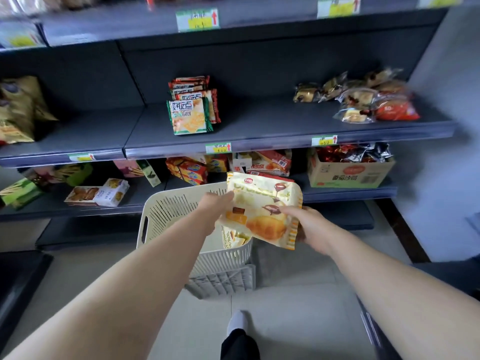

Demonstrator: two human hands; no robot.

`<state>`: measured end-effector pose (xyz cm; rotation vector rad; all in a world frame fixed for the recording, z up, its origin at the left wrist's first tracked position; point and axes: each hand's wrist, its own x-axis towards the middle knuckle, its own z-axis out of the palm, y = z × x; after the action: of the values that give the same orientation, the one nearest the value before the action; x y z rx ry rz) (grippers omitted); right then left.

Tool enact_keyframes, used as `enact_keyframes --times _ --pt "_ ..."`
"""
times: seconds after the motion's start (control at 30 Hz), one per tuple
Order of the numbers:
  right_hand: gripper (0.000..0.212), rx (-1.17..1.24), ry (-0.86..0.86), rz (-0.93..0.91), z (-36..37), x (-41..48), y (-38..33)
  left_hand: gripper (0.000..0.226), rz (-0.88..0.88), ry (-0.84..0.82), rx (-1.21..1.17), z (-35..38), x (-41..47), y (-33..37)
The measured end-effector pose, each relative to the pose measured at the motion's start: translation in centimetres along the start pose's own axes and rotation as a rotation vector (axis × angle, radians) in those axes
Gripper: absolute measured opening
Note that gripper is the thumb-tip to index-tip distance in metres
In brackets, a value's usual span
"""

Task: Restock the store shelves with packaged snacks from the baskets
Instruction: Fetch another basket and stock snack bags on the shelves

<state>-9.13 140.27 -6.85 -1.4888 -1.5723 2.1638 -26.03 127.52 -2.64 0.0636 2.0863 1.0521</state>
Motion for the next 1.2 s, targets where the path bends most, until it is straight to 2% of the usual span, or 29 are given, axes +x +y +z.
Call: enact_keyframes --times 0.07,0.1,0.27,0.4,0.67,0.87,1.0,1.2 --pt "0.078 0.035 0.007 -0.029 -1.3 -1.1 -0.2 0.042 -0.022 -0.062 -0.026 0.6 -1.2 -0.1" --pt "0.078 0.057 0.025 -0.055 -1.9 -1.7 -0.5 0.037 -0.02 -0.067 -0.041 1.0 -1.7 0.0" --pt "0.058 0.22 0.108 -0.175 -4.4 -3.6 -2.5 0.031 0.088 -0.062 -0.076 2.5 -4.4 1.4" --pt "0.035 0.15 0.154 -0.326 -5.6 -5.3 -4.8 0.038 0.22 -0.034 -0.227 3.1 -5.8 4.1" --pt "0.04 0.229 0.385 -0.643 -6.1 -7.3 -13.5 0.042 0.49 -0.016 -0.315 1.9 -7.9 14.1" --pt "0.032 0.14 0.566 -0.829 -5.8 -7.0 -21.4 0.039 0.665 0.008 -0.347 0.2 -7.9 22.1" --pt "0.035 0.028 0.795 -0.877 -5.7 -6.0 -25.8 0.038 0.775 0.027 -0.326 -0.4 -7.4 26.1" --pt "0.039 0.066 0.759 -0.896 -5.3 -4.3 -30.4 0.034 0.894 0.05 -0.281 -0.8 -6.8 30.7"
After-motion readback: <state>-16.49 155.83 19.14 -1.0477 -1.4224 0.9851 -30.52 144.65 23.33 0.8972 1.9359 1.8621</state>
